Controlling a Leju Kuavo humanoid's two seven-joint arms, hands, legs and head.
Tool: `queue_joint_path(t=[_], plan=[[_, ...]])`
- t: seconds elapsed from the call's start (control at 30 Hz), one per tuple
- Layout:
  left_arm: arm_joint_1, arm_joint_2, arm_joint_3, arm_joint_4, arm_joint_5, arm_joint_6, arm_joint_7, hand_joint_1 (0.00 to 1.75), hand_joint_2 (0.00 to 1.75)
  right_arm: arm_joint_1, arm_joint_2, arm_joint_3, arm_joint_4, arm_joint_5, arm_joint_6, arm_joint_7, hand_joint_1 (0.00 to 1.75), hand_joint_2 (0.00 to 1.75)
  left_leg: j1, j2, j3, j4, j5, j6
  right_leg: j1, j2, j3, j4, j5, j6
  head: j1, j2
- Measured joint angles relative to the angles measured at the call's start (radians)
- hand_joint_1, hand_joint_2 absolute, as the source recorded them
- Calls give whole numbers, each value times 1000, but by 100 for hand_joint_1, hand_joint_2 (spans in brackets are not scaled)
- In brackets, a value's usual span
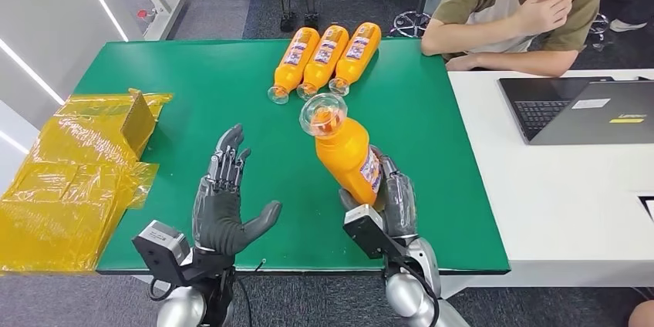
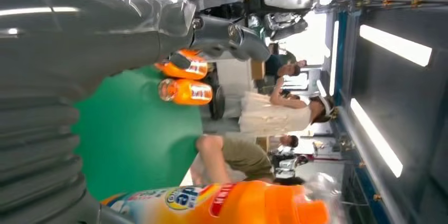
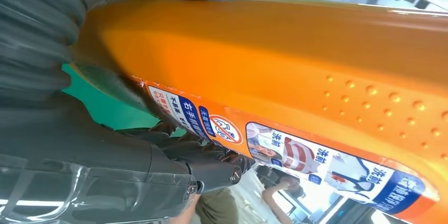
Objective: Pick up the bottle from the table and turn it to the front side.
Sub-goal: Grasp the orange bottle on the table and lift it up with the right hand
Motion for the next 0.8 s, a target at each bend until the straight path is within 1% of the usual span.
queue_joint_path(t=[0.17, 0.37, 0.43, 0.6, 0.8], plan=[[-31, 0, -9, 50, 16, -69, 1, 0, 175, 30, 8, 1, -55, 55, 61, 5, 175, 175, 0, 0, 0, 0, 0, 0, 0, 0, 0, 0, 0, 0, 0, 0], [-62, 0, -11, 94, 42, -144, -9, 0, 175, 40, 9, 37, -72, 154, 208, 66, 175, 175, 0, 0, 0, 0, 0, 0, 0, 0, 0, 0, 0, 0, 0, 0], [-69, -1, -11, 102, 46, -152, -10, 0, 175, 38, 10, 50, -67, 166, 235, 74, 175, 175, 0, 0, 0, 0, 0, 0, 0, 0, 0, 0, 0, 0, 0, 0], [-77, -1, -11, 111, 50, -157, -11, 0, 175, 35, 11, 69, -60, 180, 262, 83, 175, 175, 0, 0, 0, 0, 0, 0, 0, 0, 0, 0, 0, 0, 0, 0], [-81, 0, -11, 117, 60, -152, -17, 0, 175, 19, 11, 90, -44, 233, 353, 110, 175, 175, 0, 0, 0, 0, 0, 0, 0, 0, 0, 0, 0, 0, 0, 0]])
